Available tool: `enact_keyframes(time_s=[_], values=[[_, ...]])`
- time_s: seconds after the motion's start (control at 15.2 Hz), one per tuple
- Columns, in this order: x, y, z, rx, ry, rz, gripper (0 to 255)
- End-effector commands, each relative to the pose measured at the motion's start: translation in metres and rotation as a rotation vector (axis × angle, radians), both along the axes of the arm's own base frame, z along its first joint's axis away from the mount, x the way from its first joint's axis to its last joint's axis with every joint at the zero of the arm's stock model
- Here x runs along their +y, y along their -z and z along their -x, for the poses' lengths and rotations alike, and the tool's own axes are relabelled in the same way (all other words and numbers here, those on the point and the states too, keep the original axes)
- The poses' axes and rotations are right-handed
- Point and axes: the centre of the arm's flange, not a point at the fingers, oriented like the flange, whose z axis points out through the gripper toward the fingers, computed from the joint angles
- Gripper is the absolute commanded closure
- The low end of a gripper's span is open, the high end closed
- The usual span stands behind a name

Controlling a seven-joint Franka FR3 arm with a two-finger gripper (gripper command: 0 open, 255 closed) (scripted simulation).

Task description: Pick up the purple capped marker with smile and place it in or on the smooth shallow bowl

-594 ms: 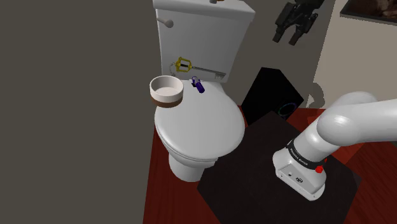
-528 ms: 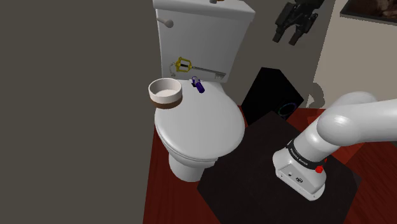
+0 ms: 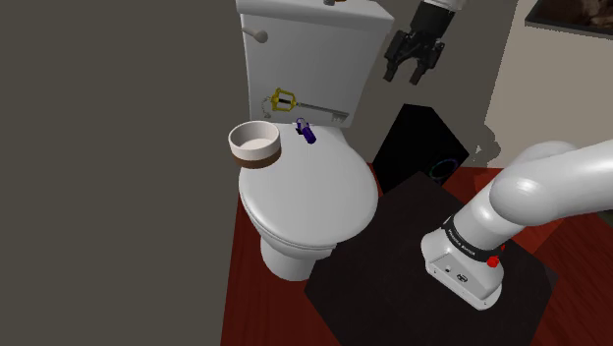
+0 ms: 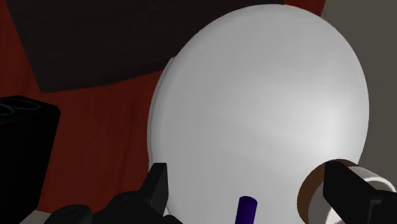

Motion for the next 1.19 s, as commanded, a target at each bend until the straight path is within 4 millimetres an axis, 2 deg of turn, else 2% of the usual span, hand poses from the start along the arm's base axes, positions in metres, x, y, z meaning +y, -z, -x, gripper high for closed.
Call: enact_keyframes(time_s=[0.0,1.12], values=[[0.002,0.018,-0.022,0.004,0.009,0.000,0],[0.017,0.179,-0.182,0.047,0.080,0.000,0]])
